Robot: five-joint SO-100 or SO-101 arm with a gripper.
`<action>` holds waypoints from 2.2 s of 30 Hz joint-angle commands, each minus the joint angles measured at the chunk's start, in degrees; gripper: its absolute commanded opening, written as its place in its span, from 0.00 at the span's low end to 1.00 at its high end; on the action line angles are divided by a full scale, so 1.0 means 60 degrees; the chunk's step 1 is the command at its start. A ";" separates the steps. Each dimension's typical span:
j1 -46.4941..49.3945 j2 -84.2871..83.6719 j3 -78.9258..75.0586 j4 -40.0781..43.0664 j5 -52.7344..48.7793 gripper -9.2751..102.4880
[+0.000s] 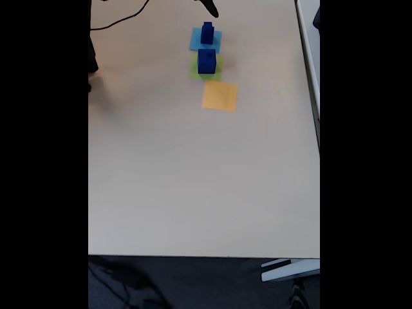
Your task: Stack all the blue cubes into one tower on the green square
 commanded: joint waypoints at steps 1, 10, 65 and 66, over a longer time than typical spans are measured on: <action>-0.0264 -0.0688 -0.1729 0.0542 0.0586 0.39; -0.0630 -0.3091 -0.4277 0.1055 0.0923 0.39; -0.0220 -0.4937 -0.4644 0.1143 -0.0103 0.29; -0.0205 -0.4937 -0.4644 0.1157 -0.0103 0.27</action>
